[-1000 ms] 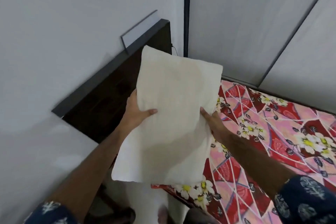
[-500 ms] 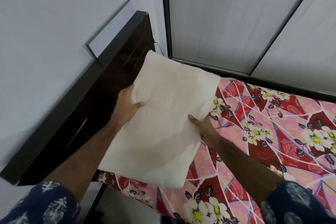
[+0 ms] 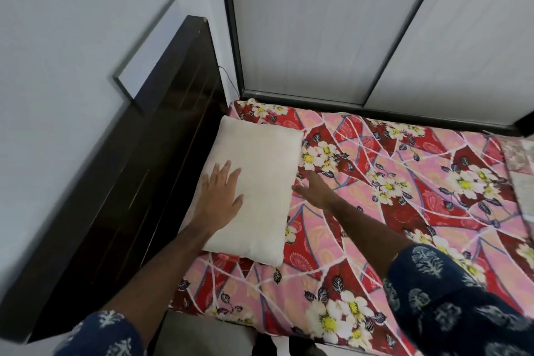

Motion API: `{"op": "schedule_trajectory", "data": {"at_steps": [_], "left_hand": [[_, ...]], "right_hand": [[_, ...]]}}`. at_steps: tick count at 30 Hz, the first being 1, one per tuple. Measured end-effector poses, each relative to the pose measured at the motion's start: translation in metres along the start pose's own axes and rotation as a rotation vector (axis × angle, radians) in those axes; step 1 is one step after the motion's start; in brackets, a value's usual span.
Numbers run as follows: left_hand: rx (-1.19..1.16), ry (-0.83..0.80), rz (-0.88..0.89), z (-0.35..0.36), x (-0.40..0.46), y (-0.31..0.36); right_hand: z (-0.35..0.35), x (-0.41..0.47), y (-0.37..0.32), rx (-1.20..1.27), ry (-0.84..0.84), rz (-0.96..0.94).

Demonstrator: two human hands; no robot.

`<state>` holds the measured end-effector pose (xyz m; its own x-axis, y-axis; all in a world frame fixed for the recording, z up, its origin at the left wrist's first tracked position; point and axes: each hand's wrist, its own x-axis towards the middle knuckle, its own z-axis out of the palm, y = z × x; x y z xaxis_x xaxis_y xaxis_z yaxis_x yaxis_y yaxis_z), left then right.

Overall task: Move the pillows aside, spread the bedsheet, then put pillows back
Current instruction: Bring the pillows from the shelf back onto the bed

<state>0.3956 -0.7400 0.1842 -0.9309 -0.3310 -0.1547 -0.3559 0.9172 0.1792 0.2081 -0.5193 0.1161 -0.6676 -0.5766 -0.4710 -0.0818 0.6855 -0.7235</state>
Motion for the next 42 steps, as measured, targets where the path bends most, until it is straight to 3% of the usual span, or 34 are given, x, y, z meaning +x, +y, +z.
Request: {"op": "schedule_trajectory", "data": {"at_steps": [5, 12, 20, 26, 34, 42], "left_hand": [[0.101, -0.027, 0.157, 0.008, 0.002, 0.040], [0.160, -0.019, 0.541, 0.012, 0.014, 0.173], [0.133, 0.017, 0.894, 0.005, -0.022, 0.397], [0.075, 0.033, 1.111, 0.018, -0.114, 0.610], [0.035, 0.030, 1.376, 0.043, -0.227, 0.845], [-0.052, -0.019, 1.656, 0.090, -0.310, 1.049]], "right_hand": [[-0.022, -0.082, -0.031, -0.142, 0.177, -0.056], [-0.083, -0.197, 0.036, -0.514, 0.500, 0.003], [-0.166, -0.370, 0.164, -0.505, 0.800, 0.255], [-0.227, -0.544, 0.276, -0.443, 0.991, 0.420], [-0.279, -0.746, 0.394, -0.422, 1.155, 0.669], [-0.326, -0.892, 0.506, -0.389, 1.289, 0.906]]}}
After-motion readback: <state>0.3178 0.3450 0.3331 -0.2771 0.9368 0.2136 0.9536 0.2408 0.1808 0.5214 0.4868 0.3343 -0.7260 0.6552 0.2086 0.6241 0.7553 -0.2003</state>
